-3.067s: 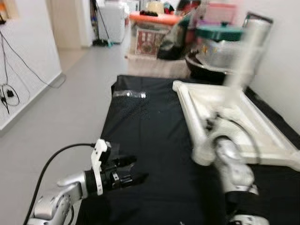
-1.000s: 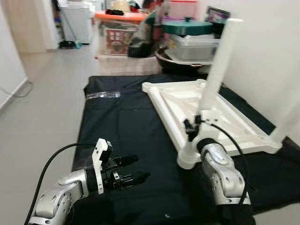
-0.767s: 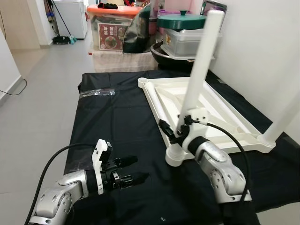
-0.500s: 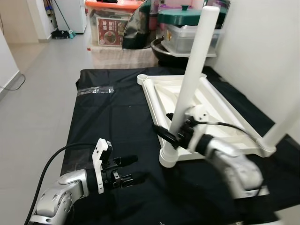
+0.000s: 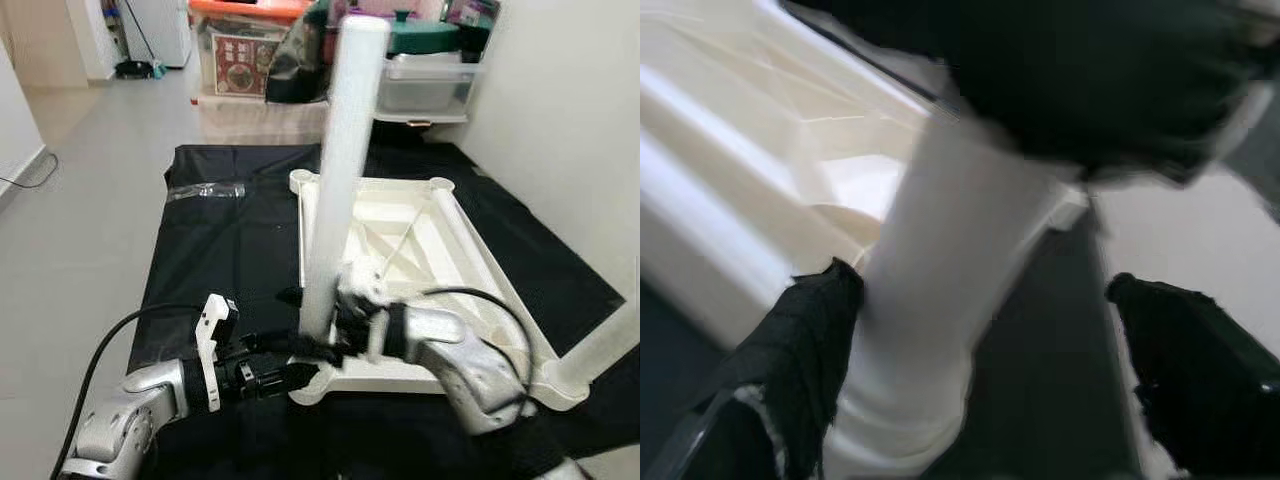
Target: Building children table
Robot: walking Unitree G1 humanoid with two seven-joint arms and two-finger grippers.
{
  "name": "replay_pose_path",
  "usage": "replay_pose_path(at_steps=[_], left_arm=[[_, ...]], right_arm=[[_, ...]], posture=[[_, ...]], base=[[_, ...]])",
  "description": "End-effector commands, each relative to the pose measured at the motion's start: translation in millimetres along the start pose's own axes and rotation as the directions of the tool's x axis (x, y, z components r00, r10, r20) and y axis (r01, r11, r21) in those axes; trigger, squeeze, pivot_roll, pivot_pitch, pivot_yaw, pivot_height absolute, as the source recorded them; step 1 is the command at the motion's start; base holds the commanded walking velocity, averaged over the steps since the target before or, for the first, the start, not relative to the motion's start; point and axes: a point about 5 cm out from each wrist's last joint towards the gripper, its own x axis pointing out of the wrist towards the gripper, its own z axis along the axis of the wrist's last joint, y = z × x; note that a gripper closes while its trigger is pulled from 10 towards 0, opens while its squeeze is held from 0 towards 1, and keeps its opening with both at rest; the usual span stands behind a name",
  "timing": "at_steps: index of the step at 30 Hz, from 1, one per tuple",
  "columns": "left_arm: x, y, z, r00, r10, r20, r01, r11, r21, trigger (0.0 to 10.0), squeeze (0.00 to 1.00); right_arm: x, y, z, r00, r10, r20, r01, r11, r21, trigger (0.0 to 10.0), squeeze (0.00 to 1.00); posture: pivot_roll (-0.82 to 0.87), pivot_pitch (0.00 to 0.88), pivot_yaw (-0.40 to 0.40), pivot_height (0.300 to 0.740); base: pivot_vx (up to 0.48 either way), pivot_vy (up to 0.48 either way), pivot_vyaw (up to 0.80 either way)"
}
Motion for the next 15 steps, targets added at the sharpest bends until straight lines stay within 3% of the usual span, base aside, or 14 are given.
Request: replay_pose_path(at_steps=[1, 2, 3, 4, 5, 6, 7, 8, 9, 11, 12, 13, 14, 15], left_arm=[[6.1, -9.8, -5.7, 0.997, -0.073, -0.014, 0.073, 0.997, -0.023, 10.0, 0.00], [6.1, -10.2, -5.4, 0.997, -0.075, -0.012, 0.075, 0.997, -0.025, 10.0, 0.00], [6.1, -10.2, -5.4, 0.997, -0.075, -0.012, 0.075, 0.997, -0.025, 10.0, 0.00], [6.0, -10.6, -5.2, 0.997, -0.076, -0.011, 0.076, 0.997, -0.026, 10.0, 0.00], [6.0, -10.6, -5.2, 0.997, -0.076, -0.011, 0.076, 0.997, -0.026, 10.0, 0.00], [5.7, -10.7, -5.1, 0.997, -0.074, -0.012, 0.074, 0.997, -0.024, 10.0, 0.00], [5.7, -10.7, -5.1, 0.997, -0.074, -0.012, 0.074, 0.997, -0.024, 10.0, 0.00], [5.1, -10.4, -5.1, 0.997, -0.072, -0.012, 0.072, 0.997, -0.024, 10.0, 0.00], [4.4, -10.0, -4.9, 0.997, -0.071, -0.013, 0.071, 0.997, -0.024, 10.0, 0.00], [4.4, -10.0, -4.9, 0.997, -0.071, -0.013, 0.071, 0.997, -0.024, 10.0, 0.00], [4.0, -9.9, -4.8, 0.997, -0.072, -0.016, 0.072, 0.997, -0.023, 10.0, 0.00], [3.5, -9.3, -4.7, 0.997, -0.074, -0.018, 0.073, 0.997, -0.024, 10.0, 0.00], [3.5, -9.3, -4.7, 0.997, -0.074, -0.018, 0.073, 0.997, -0.024, 10.0, 0.00], [3.3, -9.0, -4.6, 0.997, -0.075, -0.020, 0.074, 0.997, -0.024, 10.0, 0.00]], right_arm=[[-24.2, -54.2, -21.8, 0.863, -0.482, -0.150, 0.490, 0.872, 0.018, 0.0, 0.00], [-39.4, -70.8, -30.8, 0.730, -0.655, -0.195, 0.668, 0.744, 0.003, 0.0, 0.00], [-39.4, -70.8, -30.8, 0.730, -0.655, -0.195, 0.668, 0.744, 0.003, 0.0, 0.00], [-55.9, -82.0, -38.4, 0.596, -0.771, -0.224, 0.791, 0.612, -0.006, 0.0, 0.00], [-55.9, -82.0, -38.4, 0.596, -0.771, -0.224, 0.791, 0.612, -0.006, 0.0, 0.00], [-72.7, -88.8, -46.2, 0.468, -0.848, -0.250, 0.875, 0.484, -0.001, 0.0, 0.00], [-72.7, -88.8, -46.2, 0.468, -0.848, -0.250, 0.875, 0.484, -0.001, 0.0, 0.00], [-88.8, -89.0, -53.8, 0.359, -0.892, -0.274, 0.929, 0.370, 0.011, 0.0, 0.00], [-97.4, -86.5, -57.9, 0.310, -0.907, -0.287, 0.948, 0.318, 0.018, 0.0, 0.00], [-97.4, -86.5, -57.9, 0.310, -0.907, -0.287, 0.948, 0.318, 0.018, 0.0, 0.00], [-100.1, -78.7, -59.6, 0.303, -0.904, -0.301, 0.951, 0.309, 0.028, 0.0, 0.00], [-94.5, -69.3, -58.1, 0.349, -0.886, -0.306, 0.934, 0.355, 0.040, 10.0, 0.00], [-94.5, -69.3, -58.1, 0.349, -0.886, -0.306, 0.934, 0.355, 0.040, 10.0, 0.00], [-87.9, -62.4, -54.7, 0.402, -0.867, -0.293, 0.914, 0.401, 0.066, 10.0, 0.00]], posture=[[0.07, 0.000, -0.123, 0.740], [0.07, 0.000, -0.121, 0.740], [0.07, 0.000, -0.121, 0.740], [0.07, 0.000, -0.120, 0.740], [0.07, 0.000, -0.120, 0.740], [0.07, 0.000, -0.119, 0.740], [0.07, 0.000, -0.119, 0.740], [0.07, 0.000, -0.117, 0.740], [0.07, 0.000, -0.111, 0.740], [0.07, 0.000, -0.111, 0.740], [0.06, 0.000, -0.102, 0.740], [0.05, 0.000, -0.099, 0.740], [0.05, 0.000, -0.099, 0.740], [0.05, 0.000, -0.099, 0.740]], base=[[0.000, 0.000, 0.00], [0.000, 0.000, 0.00], [0.000, 0.000, 0.00], [0.000, 0.000, 0.00], [0.000, 0.000, 0.00], [0.000, 0.000, 0.00], [0.000, 0.000, 0.00], [0.000, 0.000, 0.00], [0.000, 0.000, 0.00], [0.000, 0.000, 0.00], [0.000, 0.000, 0.00], [0.000, 0.000, 0.00], [0.000, 0.000, 0.00], [0.000, 0.000, 0.00]])
